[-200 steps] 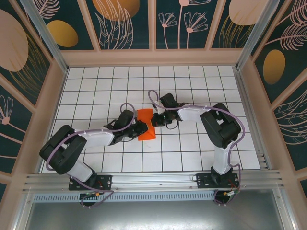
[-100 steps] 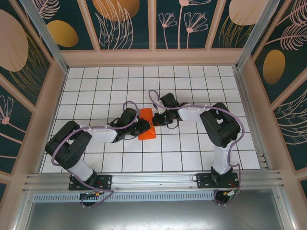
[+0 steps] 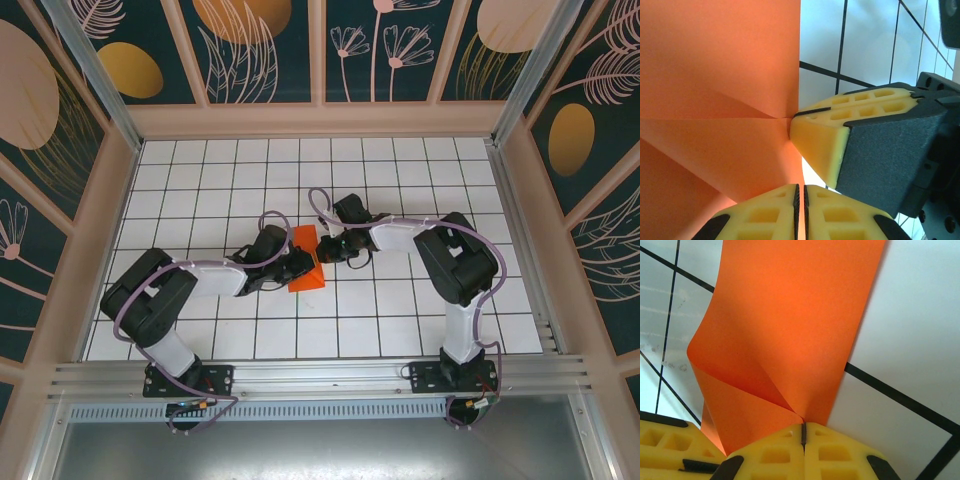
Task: Fold a paper plane with a square sheet of paper (pick it up from the middle)
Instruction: Fold the triangle a second time at the center of the table.
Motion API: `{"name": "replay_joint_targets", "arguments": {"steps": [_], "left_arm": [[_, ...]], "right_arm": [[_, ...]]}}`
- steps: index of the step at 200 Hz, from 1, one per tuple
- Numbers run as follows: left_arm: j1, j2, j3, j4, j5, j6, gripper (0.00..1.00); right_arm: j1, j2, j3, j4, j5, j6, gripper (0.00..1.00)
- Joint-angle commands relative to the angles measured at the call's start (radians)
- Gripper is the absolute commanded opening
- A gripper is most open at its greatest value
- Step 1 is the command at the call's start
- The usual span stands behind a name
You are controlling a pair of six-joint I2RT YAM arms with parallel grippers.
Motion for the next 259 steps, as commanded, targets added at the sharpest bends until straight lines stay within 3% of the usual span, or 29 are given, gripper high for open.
{"name": "replay_joint_targets", "arguments": {"steps": [1,220,259], "left_arm": [[0.004,0.027,0.025,0.002,0.002,0.008,0.15],[0.003,0.042,0.019,0.016,0.007,0.003,0.16],[0.004,-0.032,0.001,0.009,-0.071,0.000,0.16]], "right_arm": [[-0.007,0.021,0.027,-0.015,-0.012,-0.026,0.00],[-0.009,0.033,0.037,-0.014,0.009,-0.029,0.00],[-0.008,0.029,0.040,-0.023,0.014,-0.034,0.00]]}}
